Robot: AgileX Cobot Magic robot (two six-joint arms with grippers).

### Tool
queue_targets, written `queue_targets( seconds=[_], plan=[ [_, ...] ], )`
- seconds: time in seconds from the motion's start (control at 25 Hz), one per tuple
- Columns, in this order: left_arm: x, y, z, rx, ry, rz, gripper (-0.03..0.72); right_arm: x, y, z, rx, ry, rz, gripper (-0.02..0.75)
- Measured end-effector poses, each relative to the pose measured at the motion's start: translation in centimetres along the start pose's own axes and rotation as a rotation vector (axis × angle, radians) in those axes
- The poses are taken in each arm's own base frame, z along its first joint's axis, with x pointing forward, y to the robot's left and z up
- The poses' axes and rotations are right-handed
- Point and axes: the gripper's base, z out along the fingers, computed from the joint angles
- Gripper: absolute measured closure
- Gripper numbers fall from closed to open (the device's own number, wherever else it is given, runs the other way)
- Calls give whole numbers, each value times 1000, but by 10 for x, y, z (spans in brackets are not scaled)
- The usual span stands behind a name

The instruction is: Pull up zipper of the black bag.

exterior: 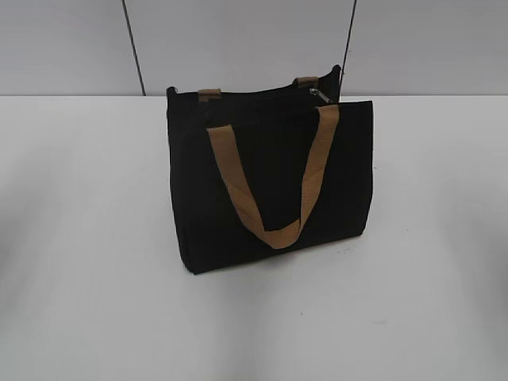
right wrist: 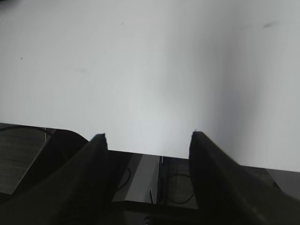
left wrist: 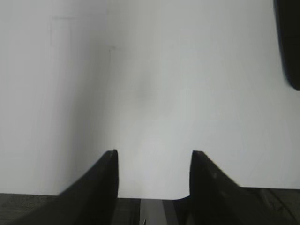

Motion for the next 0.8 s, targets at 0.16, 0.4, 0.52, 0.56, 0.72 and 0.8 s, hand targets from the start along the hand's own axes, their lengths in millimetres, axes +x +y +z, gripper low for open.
queue_targets(
  seconds=[0.16, 0.4, 0.52, 0.56, 0.72, 0.8],
  plan=[
    [45, 5, -9, -19, -50, 10, 314, 45, 10, -14, 14, -97, -23, 307],
    [108, 10, -28, -11, -327, 18, 314, 107, 22, -27, 44, -291, -69, 307],
    [137, 12, -29, -7, -422, 30, 314, 132, 26, -29, 59, -390, -91, 307],
    [147, 13, -28, -14, -453, 50, 314, 140, 27, -30, 64, -424, -99, 307],
    [183, 15, -27, -20, -590, 111, 314, 168, 31, -29, 83, -552, -132, 307],
    [196, 16, -26, -23, -649, 124, 314, 180, 32, -25, 91, -603, -146, 307]
  ],
)
